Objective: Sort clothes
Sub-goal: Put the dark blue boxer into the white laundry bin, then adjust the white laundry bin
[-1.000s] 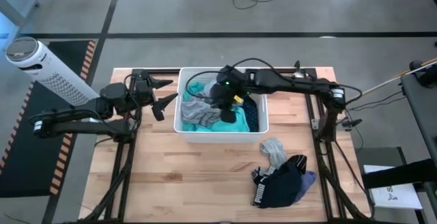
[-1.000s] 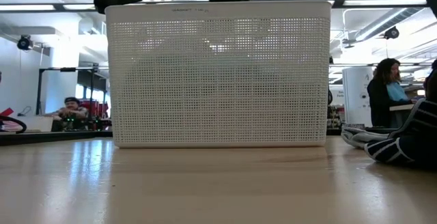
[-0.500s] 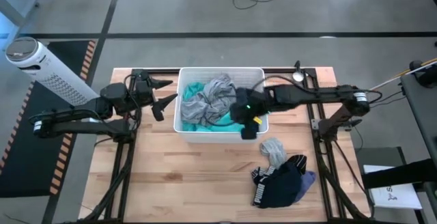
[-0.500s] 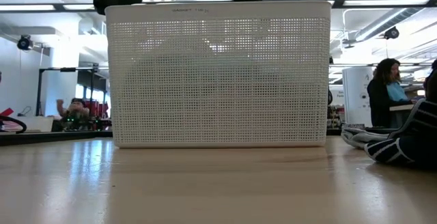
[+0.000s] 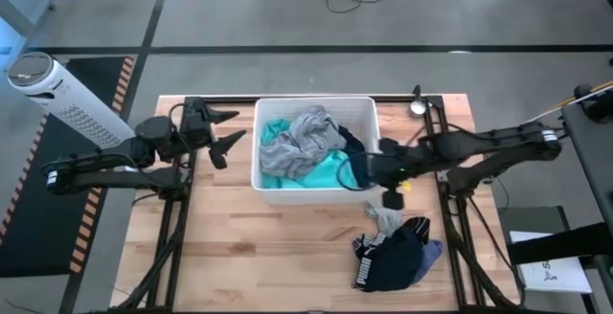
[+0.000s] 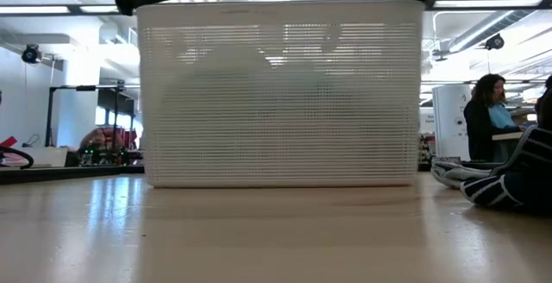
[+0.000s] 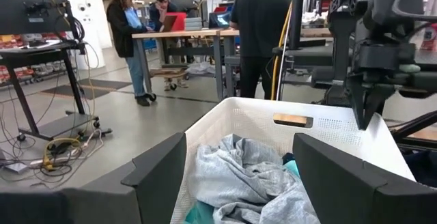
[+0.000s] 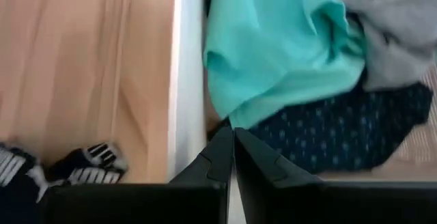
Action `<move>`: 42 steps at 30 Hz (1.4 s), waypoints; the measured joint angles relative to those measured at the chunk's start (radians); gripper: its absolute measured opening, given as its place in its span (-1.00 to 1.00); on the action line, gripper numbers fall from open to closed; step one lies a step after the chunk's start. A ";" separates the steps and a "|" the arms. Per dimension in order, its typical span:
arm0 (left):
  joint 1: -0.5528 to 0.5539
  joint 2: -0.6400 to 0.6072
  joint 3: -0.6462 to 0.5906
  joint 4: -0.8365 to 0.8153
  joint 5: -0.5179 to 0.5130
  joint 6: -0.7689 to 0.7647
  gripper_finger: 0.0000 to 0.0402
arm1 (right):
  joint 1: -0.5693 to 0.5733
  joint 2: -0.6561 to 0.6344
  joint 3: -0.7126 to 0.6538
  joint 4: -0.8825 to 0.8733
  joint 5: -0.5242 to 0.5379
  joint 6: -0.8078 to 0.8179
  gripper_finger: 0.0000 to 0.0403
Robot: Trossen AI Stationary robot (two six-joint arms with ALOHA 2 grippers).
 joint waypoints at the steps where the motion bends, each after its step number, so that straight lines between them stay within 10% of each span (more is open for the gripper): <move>1: 0.000 -0.003 0.000 0.000 0.000 0.000 0.29 | 0.009 -0.028 -0.019 -0.017 0.000 0.025 -0.99; 16: 0.000 -0.031 0.000 0.009 -0.018 0.001 0.29 | 0.125 -0.221 -0.183 -0.057 0.042 0.172 -0.67; 27: 0.000 -0.042 0.000 0.008 -0.023 0.015 0.29 | 0.126 -0.143 0.013 -0.038 0.035 0.044 -0.26; 34: 0.000 -0.042 0.000 0.008 -0.023 0.015 0.29 | 0.131 -0.073 0.073 -0.030 -0.166 0.025 -0.03; 42: 0.000 -0.042 0.000 0.008 -0.023 0.015 0.29 | 0.139 0.105 0.060 -0.033 -0.027 -0.028 -0.07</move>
